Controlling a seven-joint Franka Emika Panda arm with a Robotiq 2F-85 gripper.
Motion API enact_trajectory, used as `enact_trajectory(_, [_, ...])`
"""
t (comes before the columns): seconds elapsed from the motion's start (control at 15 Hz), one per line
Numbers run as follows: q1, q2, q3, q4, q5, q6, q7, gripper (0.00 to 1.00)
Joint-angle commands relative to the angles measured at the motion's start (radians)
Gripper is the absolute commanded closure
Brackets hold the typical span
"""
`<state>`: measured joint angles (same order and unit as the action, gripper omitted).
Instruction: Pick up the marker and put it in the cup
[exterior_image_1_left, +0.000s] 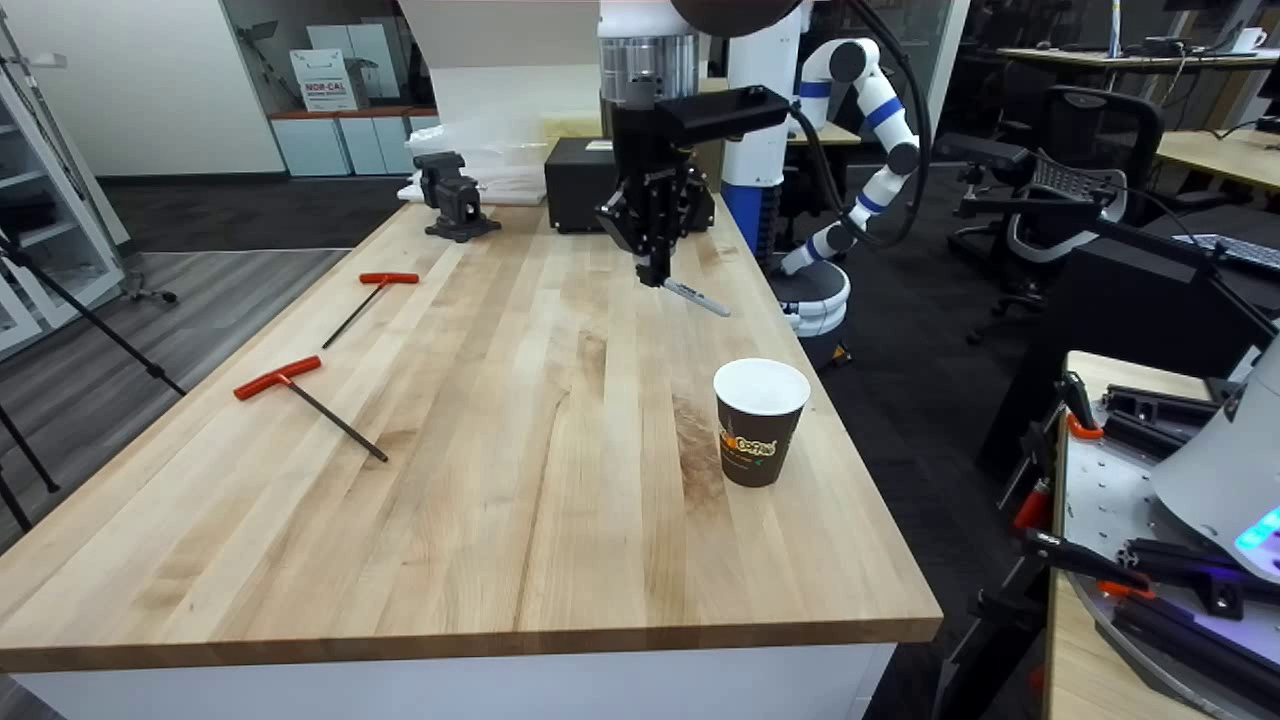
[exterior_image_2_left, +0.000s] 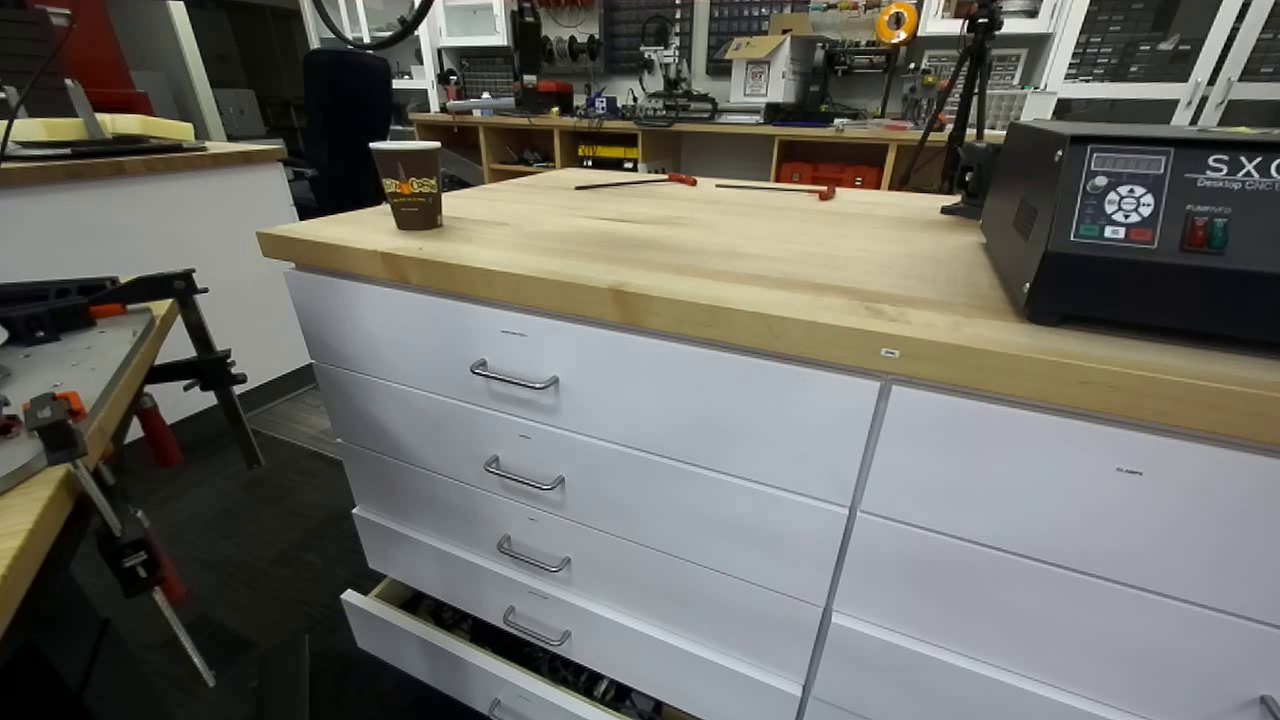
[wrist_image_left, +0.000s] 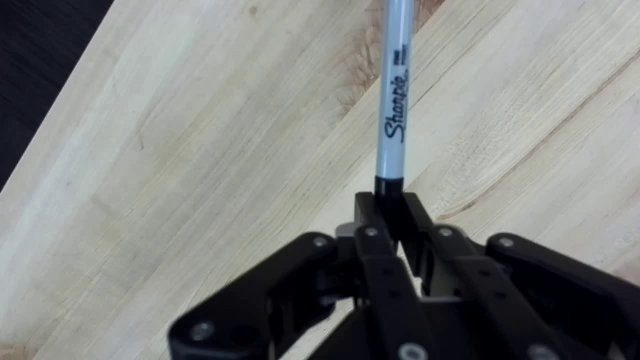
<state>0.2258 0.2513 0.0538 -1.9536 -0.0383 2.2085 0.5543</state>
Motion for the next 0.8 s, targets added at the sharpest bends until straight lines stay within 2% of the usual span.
enact_trajectory(0.0, [-0.005,-0.103,0.024,-0.128,0.007,0.024,-0.02,0.94])
enact_trajectory(0.27, [-0.001,-0.136,0.055,-0.169,0.013,0.009,-0.02,0.94])
enact_trajectory(0.73, [-0.007,-0.183,0.092,-0.252,0.034,0.079,-0.038,0.94])
